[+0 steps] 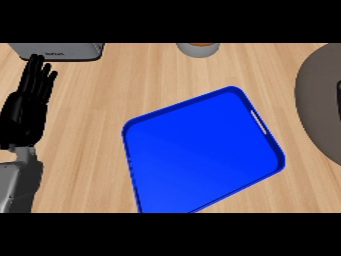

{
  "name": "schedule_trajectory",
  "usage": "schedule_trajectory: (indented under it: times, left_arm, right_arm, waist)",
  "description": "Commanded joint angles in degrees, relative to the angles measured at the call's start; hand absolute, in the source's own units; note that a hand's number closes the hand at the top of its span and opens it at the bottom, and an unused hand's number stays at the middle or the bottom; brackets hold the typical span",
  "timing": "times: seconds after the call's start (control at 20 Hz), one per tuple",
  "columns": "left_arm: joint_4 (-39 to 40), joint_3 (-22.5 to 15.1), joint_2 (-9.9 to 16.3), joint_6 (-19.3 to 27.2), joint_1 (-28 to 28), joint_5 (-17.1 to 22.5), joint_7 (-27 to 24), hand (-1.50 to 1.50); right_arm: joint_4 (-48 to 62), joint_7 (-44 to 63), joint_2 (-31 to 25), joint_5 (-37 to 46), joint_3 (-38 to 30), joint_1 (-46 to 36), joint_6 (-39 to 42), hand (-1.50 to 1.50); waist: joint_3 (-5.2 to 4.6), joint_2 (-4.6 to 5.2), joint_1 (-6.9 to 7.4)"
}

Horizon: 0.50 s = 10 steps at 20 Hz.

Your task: Pick the croissant from the tray and place it in the pot

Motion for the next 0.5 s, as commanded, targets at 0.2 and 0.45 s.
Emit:
schedule_trajectory:
  times: [0.2,0.45]
  left_arm:
    - [-1.44,-0.02,0.39,-0.76,1.93,-0.64,0.03,0.00]
    - [1.06,-0.51,-1.71,-0.48,0.30,-1.13,-1.34,0.00]
  right_arm:
    - [1.14,-9.67,-2.82,-9.41,-9.37,10.24,6.36,-1.50]
    - [3.98,-13.32,-5.10,-13.33,-12.16,14.43,10.85,-1.50]
  waist:
    - [1.25,0.66,0.40]
    - [1.22,0.75,0.45]
